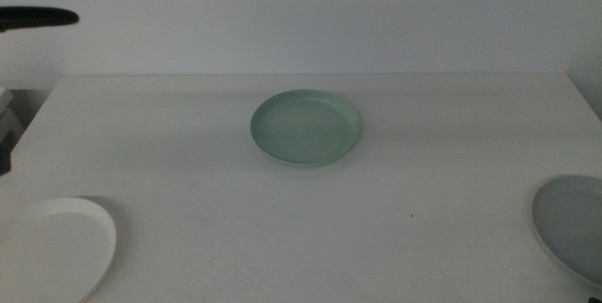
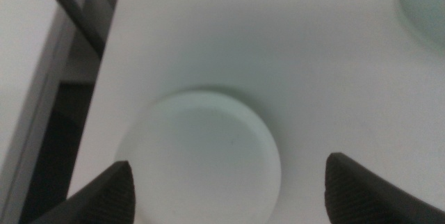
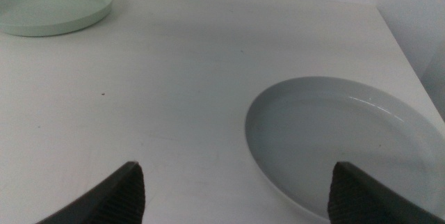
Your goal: Stack the three bowls on top of each other.
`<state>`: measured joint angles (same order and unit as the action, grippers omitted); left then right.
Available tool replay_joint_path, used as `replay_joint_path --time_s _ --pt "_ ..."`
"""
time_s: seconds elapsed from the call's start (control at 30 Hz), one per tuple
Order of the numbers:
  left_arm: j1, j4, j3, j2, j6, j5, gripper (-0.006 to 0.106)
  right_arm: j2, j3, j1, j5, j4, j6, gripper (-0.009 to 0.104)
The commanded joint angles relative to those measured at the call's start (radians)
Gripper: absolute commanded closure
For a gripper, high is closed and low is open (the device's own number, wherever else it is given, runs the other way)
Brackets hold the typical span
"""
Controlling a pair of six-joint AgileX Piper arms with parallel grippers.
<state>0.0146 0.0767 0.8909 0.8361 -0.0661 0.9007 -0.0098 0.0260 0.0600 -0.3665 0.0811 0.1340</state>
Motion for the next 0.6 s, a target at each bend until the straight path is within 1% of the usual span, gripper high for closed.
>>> replay_joint_path --time_s 0.0,0.13,0.17,0.2,0.3,0.47,0.57 --pt "-0.001 -0.004 0.038 0.011 -0.012 -0.029 0.01 -0.028 -0.005 -0.004 0.059 -0.009 0.005 0.025" --pt "-0.001 -0.003 0.038 0.019 -0.012 -0.032 0.01 -0.028 -0.005 -0.004 0.059 -0.009 0.005 0.025" --pt "-0.001 -0.013 0.038 0.02 -0.058 -0.054 0.01 -0.028 -0.005 -0.004 0.059 -0.009 0.005 0.025" --pt "-0.001 -0.015 0.038 0.021 -0.067 -0.054 0.01 -0.028 -0.005 -0.004 0.059 -0.009 0.005 0.025" --pt "-0.001 -0.009 0.055 0.045 -0.067 -0.014 0.01 -0.028 -0.005 -0.004 0.059 -0.009 0.005 0.025" --pt "-0.001 0.107 0.155 0.132 -0.061 0.106 0.01 -0.028 -0.005 -0.004 0.059 -0.009 0.005 0.025" --pt "0.0 0.144 0.217 0.19 -0.029 0.156 0.01 -0.028 -0.005 -0.004 0.059 -0.009 0.005 0.025"
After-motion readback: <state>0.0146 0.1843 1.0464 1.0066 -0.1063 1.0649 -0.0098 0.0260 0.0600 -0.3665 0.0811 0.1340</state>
